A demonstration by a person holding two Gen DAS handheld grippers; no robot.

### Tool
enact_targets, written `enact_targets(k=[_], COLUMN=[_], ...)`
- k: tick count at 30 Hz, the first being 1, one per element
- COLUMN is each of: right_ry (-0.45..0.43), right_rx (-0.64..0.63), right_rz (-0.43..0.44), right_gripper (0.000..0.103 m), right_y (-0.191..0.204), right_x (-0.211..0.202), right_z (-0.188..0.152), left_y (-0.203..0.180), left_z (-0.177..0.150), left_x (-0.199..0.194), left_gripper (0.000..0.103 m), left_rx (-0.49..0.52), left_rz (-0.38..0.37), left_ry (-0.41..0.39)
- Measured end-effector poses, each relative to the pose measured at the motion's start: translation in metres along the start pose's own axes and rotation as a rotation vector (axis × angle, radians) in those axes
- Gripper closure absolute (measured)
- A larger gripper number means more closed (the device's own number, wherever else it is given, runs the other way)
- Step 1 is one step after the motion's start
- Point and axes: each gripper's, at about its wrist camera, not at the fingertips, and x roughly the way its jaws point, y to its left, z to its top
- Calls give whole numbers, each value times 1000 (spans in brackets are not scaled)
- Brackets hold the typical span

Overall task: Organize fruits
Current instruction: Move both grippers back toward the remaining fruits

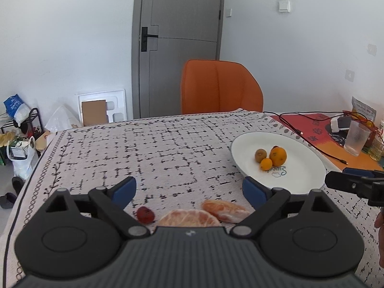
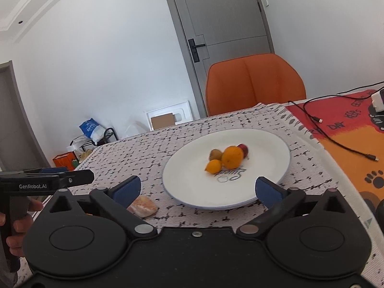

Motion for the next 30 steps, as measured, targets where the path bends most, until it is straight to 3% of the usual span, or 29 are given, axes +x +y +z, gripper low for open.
enact_targets(k=[16, 30], right_ry=[11, 58], right_rx=[-41, -59], right_rz=[8, 53], right_gripper=[0, 0], right_y=[34, 47], right_x=[2, 15], right_z=[-5, -13], left_y=[31, 51], left_z=[-19, -39], left_x=[-22, -23], left_gripper=[9, 9], left_rx=[-56, -119], left_rz=[43, 33], left_ry=[6, 32])
